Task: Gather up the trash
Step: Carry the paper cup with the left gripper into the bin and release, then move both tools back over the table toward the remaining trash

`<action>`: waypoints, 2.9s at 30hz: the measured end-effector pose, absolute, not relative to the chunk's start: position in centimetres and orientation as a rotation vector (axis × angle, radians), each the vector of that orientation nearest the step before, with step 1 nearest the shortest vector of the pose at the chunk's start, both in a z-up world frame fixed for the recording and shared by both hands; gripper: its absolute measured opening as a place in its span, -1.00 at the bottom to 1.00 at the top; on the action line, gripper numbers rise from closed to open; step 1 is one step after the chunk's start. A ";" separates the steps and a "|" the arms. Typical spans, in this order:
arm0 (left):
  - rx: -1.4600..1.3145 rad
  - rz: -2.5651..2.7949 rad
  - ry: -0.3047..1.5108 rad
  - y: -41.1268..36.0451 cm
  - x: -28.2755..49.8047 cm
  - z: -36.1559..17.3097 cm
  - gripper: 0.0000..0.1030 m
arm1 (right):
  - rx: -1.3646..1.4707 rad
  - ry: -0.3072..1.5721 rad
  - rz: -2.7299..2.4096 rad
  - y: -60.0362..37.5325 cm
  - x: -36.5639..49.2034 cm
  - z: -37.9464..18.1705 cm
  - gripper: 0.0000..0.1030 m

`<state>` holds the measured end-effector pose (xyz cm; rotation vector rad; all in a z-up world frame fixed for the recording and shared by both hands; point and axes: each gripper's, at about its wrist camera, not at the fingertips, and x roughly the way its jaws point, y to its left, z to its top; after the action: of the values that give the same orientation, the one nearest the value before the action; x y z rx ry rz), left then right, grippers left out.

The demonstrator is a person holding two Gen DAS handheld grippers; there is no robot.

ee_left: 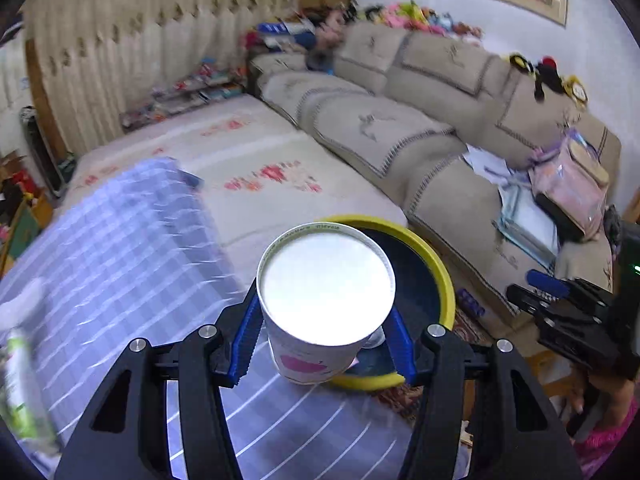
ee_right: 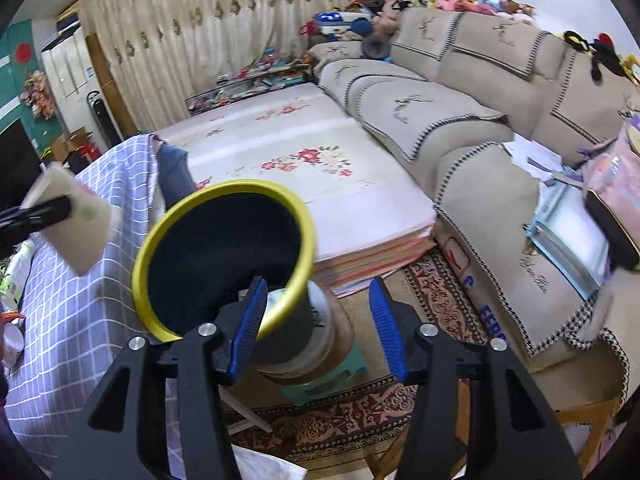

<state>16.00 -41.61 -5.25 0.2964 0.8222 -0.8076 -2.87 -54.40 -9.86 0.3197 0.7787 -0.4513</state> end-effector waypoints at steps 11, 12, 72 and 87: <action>0.386 -0.777 0.973 -50.6 20.6 -13.7 0.15 | 0.356 0.777 -0.494 -57.1 -4.5 -10.5 0.08; 0.385 -0.774 0.981 -50.9 20.9 -14.3 0.34 | 0.357 0.780 -0.494 -57.2 -4.4 -10.6 0.08; -0.125 -0.006 0.616 2.3 1.4 -3.5 0.91 | -0.054 0.848 0.399 -16.7 8.6 -8.1 0.05; -0.145 -0.011 0.656 2.3 2.4 -4.9 0.91 | -0.079 0.872 0.440 -14.9 12.2 -8.4 0.05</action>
<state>2.38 2.31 -4.86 -0.1451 0.6559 -0.0115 12.16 -14.90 -8.45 -0.0792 0.8720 0.4401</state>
